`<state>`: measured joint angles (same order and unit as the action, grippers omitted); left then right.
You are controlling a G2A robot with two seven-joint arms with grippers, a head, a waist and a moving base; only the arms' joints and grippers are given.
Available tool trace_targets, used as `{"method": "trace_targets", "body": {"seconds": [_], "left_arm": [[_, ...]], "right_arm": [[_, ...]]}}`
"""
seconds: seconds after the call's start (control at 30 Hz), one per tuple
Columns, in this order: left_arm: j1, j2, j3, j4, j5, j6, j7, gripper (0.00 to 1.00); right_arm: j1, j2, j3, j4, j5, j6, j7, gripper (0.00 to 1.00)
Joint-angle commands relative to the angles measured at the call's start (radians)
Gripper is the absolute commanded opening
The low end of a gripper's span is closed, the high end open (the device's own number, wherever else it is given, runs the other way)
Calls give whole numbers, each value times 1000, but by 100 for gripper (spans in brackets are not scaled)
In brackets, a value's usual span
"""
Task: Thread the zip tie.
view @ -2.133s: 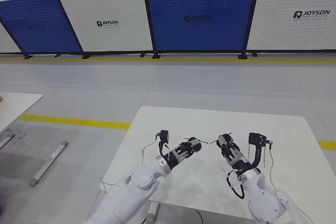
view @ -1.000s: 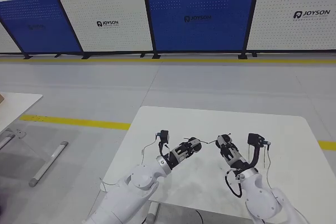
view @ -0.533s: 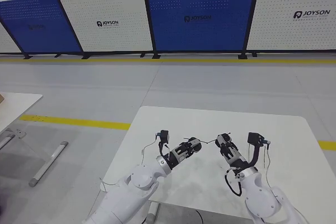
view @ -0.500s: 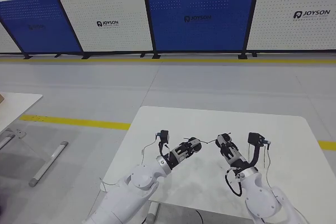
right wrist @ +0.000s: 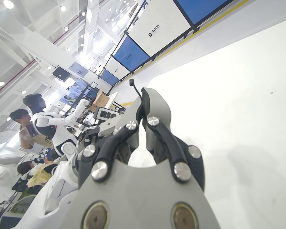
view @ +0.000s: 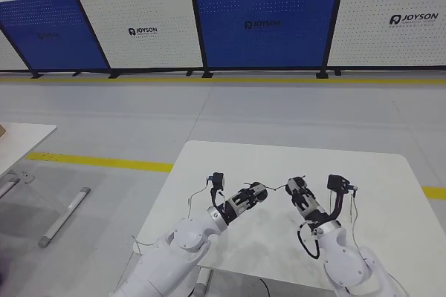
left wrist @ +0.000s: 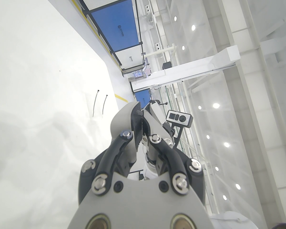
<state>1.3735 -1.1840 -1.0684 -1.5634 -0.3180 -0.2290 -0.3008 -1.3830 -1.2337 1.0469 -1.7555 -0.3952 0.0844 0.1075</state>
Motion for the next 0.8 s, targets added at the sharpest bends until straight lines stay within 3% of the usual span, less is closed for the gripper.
{"method": "trace_targets", "body": {"seconds": [0.0, 0.77], "left_arm": [[0, 0, 0, 0, 0, 0, 0, 0], [0, 0, 0, 0, 0, 0, 0, 0]], "right_arm": [[-6, 0, 5, -6, -2, -2, -1, 0], [-31, -13, 18, -27, -37, 1, 16, 0]]}}
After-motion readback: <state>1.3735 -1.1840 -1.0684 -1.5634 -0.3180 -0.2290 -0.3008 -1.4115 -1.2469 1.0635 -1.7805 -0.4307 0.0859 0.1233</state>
